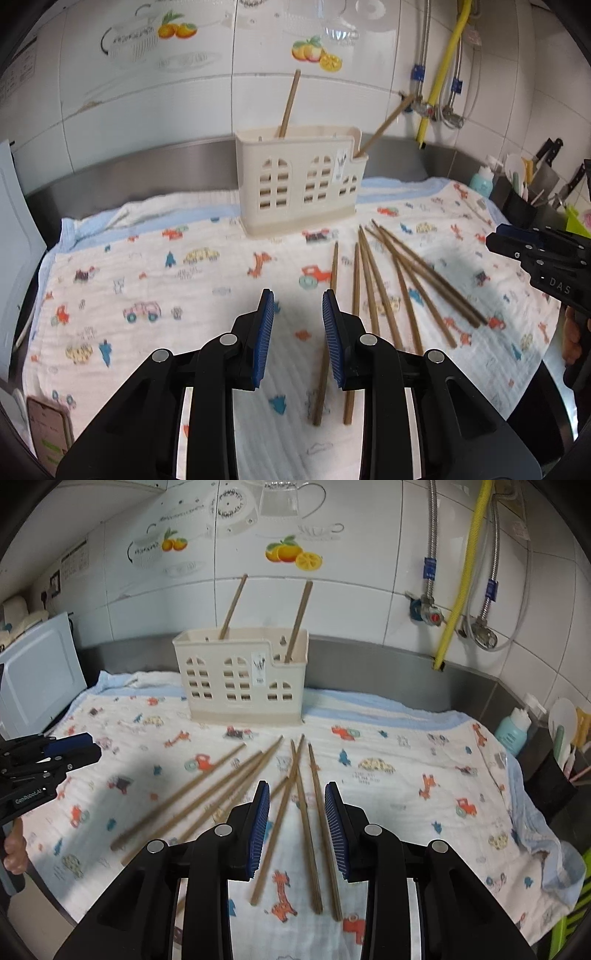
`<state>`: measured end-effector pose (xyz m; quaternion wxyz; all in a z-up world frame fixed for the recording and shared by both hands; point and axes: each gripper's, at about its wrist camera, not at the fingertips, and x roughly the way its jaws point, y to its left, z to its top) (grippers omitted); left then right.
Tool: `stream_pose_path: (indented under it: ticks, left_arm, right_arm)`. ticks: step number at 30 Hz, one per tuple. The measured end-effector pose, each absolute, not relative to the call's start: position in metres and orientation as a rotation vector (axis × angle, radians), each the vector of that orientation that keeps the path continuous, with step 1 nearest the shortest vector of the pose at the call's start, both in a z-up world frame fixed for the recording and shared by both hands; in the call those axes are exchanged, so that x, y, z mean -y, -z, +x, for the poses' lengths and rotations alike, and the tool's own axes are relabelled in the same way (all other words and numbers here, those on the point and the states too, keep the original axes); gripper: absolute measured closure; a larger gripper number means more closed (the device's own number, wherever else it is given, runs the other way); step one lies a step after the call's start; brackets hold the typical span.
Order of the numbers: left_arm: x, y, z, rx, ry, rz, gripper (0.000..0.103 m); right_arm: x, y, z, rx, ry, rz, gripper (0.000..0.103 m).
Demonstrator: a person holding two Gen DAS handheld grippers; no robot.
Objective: Organize utensils
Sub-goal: 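Move the left tool back and grasp a chopstick while the right tool grasps another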
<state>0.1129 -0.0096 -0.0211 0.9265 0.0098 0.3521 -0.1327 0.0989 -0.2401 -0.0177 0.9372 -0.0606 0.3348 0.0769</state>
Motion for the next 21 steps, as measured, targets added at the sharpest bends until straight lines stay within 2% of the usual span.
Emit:
stream_pose_path:
  ticks: [13, 21]
  left_arm:
    - [0.007, 0.057, 0.106, -0.8, 0.268, 0.005, 0.076]
    - [0.011, 0.07, 0.104, -0.827, 0.279, 0.017, 0.076]
  right_arm:
    - [0.262, 0.06, 0.089, -0.762, -0.152, -0.069, 0.072]
    - [0.277, 0.085, 0.092, -0.82, -0.135, -0.061, 0.083]
